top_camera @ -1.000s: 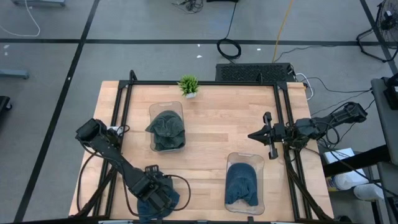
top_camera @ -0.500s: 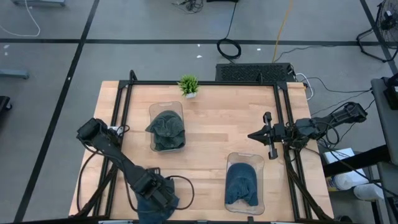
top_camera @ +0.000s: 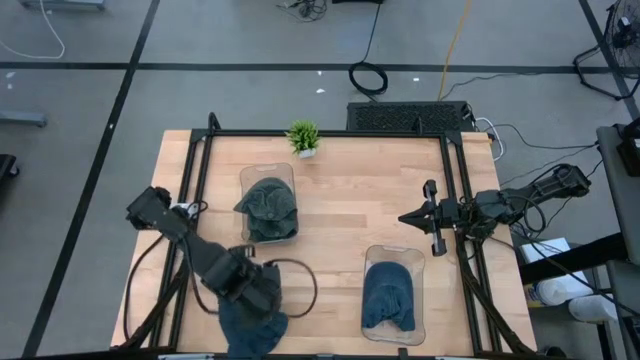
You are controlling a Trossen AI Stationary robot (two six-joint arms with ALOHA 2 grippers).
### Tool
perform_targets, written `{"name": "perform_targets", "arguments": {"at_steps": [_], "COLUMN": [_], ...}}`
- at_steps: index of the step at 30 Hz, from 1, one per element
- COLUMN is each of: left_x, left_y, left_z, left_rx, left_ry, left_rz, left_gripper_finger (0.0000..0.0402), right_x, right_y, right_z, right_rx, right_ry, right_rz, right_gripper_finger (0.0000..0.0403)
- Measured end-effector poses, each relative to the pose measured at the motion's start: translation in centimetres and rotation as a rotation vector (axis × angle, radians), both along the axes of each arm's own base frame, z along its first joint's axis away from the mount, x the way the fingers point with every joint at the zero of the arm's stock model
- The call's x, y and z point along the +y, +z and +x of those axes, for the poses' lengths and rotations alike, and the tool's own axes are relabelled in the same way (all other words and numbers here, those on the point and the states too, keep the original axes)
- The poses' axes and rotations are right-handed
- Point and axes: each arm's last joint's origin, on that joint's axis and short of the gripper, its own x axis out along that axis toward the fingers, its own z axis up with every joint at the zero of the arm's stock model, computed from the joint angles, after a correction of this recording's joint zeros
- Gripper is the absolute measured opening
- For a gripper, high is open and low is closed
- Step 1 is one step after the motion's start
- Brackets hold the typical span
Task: Pick & Place hat
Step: Put the blue cap into the bottom transparent bin
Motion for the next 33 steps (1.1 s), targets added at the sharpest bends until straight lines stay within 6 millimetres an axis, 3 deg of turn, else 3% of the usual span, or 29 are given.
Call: {"name": "perform_targets", "arguments": {"at_steps": [7,16,24,33], "left_x": [3.1,5.4,4.9,4.4], "left_y": [3.9,4.3,5.5,5.7], "left_z": [2.3,5.6,7.7,7.8], "left_rx": [-0.23,-0.42,-0.678,-0.714], "left_ry": [-0.083,-0.35,-0.538,-0.565], "left_rz": [0.058,0.103,0.189,0.204], "left_gripper_finger": [0.0005,0.0004,0.0007,0.0007], "right_x": [0.0,0.0,0.1,0.3], "right_y": [0.0,-0.1,-0.4,-0.4], "right_z": [0.0,0.0,0.4,0.8], "right_rx": [0.0,0.014,0.039,0.033], "right_ry": [-0.001,-0.001,-0.001,-0.002], "right_rz": [-0.003,-0.008,-0.018,-0.026], "right_gripper_finger": [0.0,0.0,0.0,0.0]}}
